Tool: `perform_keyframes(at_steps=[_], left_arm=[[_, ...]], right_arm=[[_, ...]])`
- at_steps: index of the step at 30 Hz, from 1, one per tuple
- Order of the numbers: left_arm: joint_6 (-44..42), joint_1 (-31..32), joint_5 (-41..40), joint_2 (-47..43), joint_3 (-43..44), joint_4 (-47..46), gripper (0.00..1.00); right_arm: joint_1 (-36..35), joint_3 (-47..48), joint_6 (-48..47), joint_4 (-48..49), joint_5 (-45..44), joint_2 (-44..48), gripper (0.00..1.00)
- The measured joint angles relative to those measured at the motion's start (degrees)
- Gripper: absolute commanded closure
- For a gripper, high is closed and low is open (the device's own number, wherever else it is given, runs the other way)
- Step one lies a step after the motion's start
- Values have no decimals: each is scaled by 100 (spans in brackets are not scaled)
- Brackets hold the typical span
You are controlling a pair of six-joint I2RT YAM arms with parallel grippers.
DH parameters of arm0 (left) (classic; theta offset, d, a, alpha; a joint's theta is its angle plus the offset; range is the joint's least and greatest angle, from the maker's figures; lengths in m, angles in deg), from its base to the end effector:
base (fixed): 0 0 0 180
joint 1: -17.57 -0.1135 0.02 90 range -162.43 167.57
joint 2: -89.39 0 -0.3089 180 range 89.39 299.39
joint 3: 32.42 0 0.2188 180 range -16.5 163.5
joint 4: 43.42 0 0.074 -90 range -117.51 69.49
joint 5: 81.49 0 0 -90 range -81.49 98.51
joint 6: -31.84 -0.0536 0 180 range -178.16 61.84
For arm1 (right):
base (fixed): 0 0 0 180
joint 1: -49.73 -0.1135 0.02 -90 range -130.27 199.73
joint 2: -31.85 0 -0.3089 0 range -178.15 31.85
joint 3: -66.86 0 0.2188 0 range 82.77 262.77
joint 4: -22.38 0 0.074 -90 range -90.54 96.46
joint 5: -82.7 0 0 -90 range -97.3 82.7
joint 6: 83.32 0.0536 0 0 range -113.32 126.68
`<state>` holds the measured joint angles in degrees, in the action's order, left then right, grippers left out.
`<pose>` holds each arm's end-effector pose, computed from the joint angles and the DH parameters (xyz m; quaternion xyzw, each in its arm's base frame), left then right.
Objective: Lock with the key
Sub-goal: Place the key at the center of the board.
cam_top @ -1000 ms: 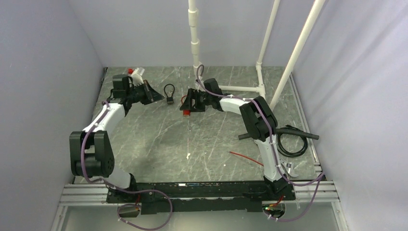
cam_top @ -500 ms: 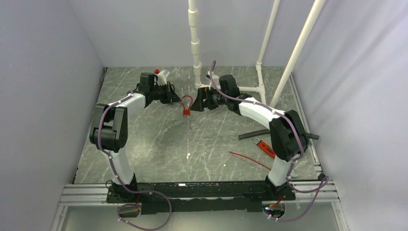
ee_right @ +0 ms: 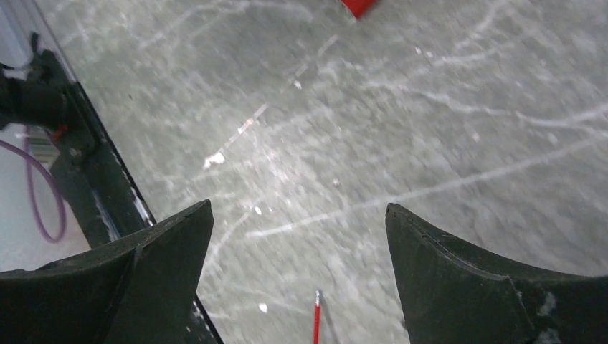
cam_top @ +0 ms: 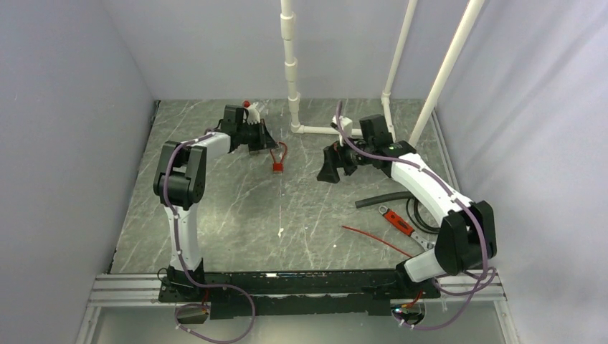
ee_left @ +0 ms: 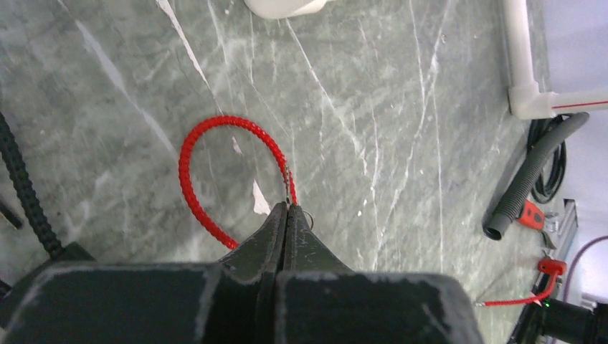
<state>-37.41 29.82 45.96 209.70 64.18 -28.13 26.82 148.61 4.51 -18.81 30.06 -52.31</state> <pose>0.4493 -0.1309 0.2188 0.0745 0.8627 -0.3936 0.3086 0.2560 0.1435 0.3312 -0.3122 0.8226 0.3568 0.3141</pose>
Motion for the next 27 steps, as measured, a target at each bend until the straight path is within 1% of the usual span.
perform_keyframes(at_steps=[7,8,15,17,21,25,26,27], left_arm=[[-149,190,-409,339,393,284,97],[-160,208,-461,382,413,315,95],[-221,273,-695,417,557,636,71],[-232,273,-734,417,595,785,62],[-280,273,-739,402,608,960,51],[-337,273,-710,168,573,1086,34],[-354,273,-680,33,564,1119,30],[-376,273,-636,-114,560,1123,29]], right_arm=[[358,-317,-903,-1047,-398,673,9],[407,-354,-992,-1143,-452,734,9],[708,-708,-1613,-1709,-1097,1132,10],[802,-787,-1746,-1832,-1259,1176,11],[1088,-966,-1969,-1945,-1537,1244,13],[1303,-1296,-2218,-1980,-1810,1401,15],[1340,-1390,-2293,-1991,-1878,1451,16],[1381,-1493,-2380,-1998,-1941,1497,17]])
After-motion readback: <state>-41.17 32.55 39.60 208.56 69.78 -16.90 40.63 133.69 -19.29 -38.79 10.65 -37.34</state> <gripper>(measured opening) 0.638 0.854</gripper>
